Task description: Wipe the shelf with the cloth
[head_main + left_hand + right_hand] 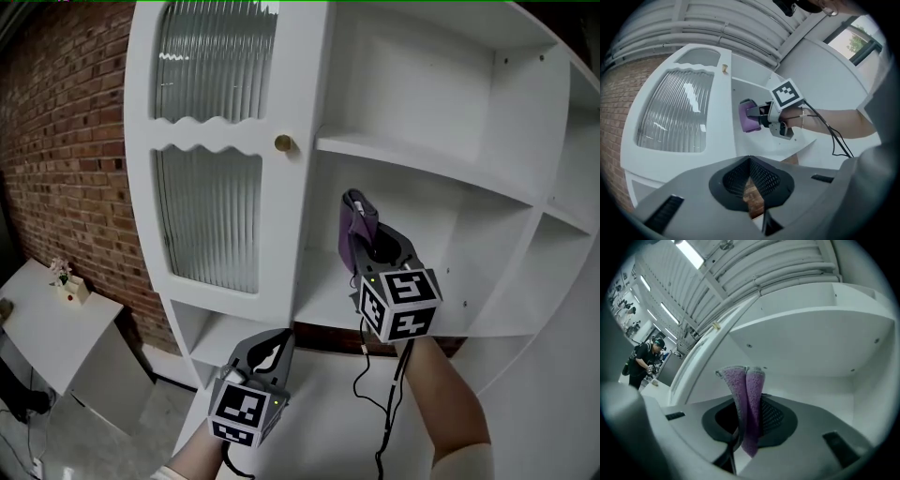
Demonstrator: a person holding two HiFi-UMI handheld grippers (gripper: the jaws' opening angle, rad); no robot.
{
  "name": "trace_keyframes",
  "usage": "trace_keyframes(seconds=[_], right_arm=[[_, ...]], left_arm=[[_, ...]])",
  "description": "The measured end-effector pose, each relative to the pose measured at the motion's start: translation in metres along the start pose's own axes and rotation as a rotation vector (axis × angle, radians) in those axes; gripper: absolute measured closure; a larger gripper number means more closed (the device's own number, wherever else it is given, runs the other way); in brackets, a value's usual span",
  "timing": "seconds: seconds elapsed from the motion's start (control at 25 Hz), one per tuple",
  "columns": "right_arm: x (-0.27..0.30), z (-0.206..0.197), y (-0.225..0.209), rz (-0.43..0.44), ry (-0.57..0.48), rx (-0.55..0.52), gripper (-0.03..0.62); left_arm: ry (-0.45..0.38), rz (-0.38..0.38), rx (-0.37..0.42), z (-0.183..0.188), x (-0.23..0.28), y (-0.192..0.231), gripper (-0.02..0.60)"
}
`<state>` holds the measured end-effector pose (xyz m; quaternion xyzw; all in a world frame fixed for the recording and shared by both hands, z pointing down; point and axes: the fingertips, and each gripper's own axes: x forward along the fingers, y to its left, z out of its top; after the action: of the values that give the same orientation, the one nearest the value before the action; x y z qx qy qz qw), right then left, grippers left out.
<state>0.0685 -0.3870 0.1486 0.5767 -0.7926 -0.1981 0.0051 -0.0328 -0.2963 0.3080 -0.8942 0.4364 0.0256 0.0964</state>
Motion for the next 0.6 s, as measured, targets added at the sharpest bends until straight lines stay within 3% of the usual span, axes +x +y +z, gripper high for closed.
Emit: trace_keyframes(seconds=[0.36, 0.48, 0.6], right_arm=[[0.106, 0.002, -0.037, -0.081, 0.03, 0.098, 0.514], [0.133, 0.0, -0.036, -0.069, 0.027, 0.074, 0.514], [0.152, 0.002, -0.036, -0.06, 0.028, 0.036, 0.514]], left_arm=[[-0.031, 0.04, 0.001, 0.009, 0.008, 0.034, 0.568], [-0.037, 0.047, -0.025, 0.007, 0.01, 0.042, 0.568], [-0.051, 0.052, 0.0, 0.007, 0.013, 0.044, 0.568]])
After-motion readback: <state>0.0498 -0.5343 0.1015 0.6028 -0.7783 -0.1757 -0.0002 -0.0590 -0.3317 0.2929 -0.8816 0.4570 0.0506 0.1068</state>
